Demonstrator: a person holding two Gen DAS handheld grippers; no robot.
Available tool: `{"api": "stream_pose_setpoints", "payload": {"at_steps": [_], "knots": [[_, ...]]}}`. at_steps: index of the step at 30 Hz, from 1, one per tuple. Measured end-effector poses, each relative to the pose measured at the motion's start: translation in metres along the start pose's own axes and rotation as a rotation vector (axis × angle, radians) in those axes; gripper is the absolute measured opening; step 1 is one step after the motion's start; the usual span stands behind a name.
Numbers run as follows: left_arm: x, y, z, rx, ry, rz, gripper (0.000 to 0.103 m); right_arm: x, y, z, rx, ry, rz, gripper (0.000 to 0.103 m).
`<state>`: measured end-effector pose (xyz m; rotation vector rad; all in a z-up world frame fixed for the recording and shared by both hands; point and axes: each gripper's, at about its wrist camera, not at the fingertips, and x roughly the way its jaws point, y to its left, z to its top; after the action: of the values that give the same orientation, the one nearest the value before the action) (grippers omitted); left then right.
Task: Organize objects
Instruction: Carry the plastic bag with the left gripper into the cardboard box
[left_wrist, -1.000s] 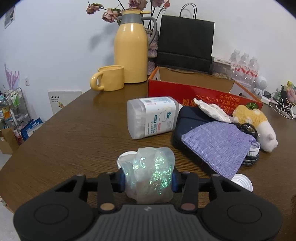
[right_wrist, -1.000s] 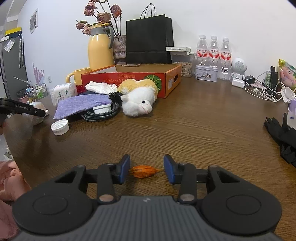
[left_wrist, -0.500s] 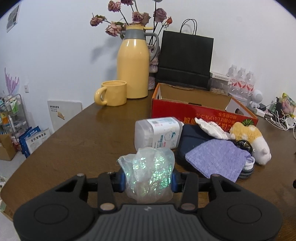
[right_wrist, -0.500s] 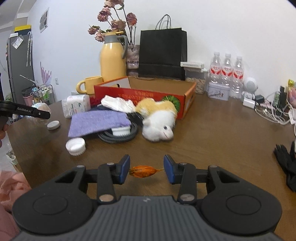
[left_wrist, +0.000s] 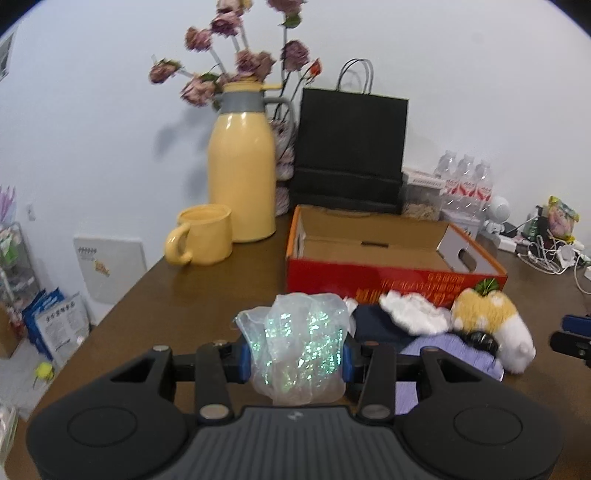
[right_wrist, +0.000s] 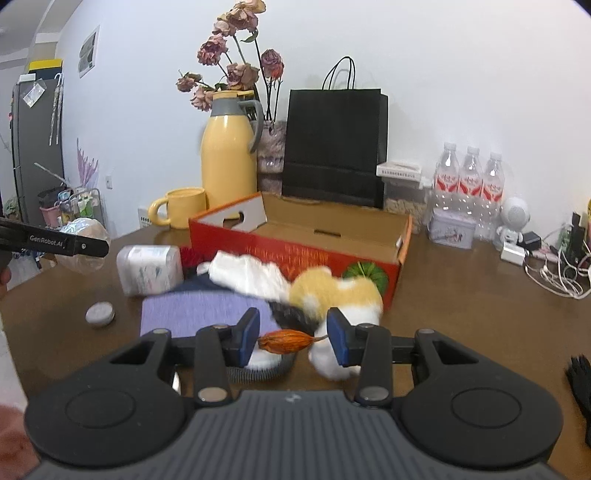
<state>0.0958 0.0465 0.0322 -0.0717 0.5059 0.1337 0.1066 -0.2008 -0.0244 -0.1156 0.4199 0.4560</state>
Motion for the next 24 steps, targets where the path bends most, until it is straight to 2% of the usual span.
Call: {"api": "stream_pose_setpoints", "payload": {"at_steps": [11, 24], "knots": [[0.055, -0.028, 0.059, 0.051, -0.042, -0.080, 0.041, 0.062, 0.000, 0.051, 0.024, -0.019, -0.030, 0.041], [0.141, -0.061, 0.098, 0.056, -0.012, -0.106, 0.041, 0.149, -0.018, 0.087, 0.062, -0.005, -0.055, 0.041]]}}
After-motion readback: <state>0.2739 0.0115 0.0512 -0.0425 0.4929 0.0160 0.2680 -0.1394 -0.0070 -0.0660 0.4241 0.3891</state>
